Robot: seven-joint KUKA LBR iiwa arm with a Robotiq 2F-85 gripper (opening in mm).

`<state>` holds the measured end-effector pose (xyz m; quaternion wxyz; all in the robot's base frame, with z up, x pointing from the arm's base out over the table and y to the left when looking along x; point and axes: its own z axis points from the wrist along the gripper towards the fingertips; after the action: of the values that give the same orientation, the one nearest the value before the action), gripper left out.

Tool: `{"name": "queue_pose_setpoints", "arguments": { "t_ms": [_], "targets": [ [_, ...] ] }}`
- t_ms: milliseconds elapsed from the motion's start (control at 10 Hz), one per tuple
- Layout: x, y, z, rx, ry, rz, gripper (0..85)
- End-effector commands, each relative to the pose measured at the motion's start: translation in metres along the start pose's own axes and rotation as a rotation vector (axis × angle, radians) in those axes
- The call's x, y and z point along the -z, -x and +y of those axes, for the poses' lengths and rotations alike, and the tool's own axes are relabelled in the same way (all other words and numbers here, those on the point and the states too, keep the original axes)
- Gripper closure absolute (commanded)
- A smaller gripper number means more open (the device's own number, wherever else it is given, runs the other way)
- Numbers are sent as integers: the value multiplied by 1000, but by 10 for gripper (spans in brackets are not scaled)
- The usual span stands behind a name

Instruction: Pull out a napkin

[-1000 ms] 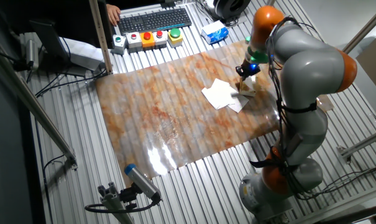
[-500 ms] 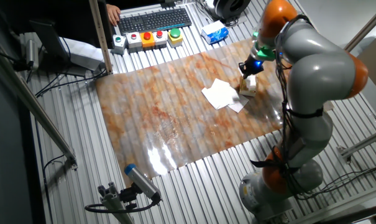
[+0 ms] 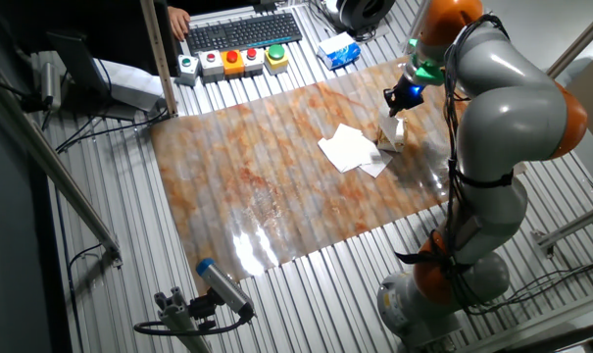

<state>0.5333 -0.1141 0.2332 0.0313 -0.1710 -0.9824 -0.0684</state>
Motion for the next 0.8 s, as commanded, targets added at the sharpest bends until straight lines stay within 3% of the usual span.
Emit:
{"name": "queue_pose_setpoints", "arguments": {
  "t_ms": [0,300,500,700],
  "targets": [
    [0,0,0,4,-2,-1,850],
    [0,0,0,55,2,-33,850],
    [0,0,0,139,24,-94,850],
    [0,0,0,158,25,-128,850]
  ]
}}
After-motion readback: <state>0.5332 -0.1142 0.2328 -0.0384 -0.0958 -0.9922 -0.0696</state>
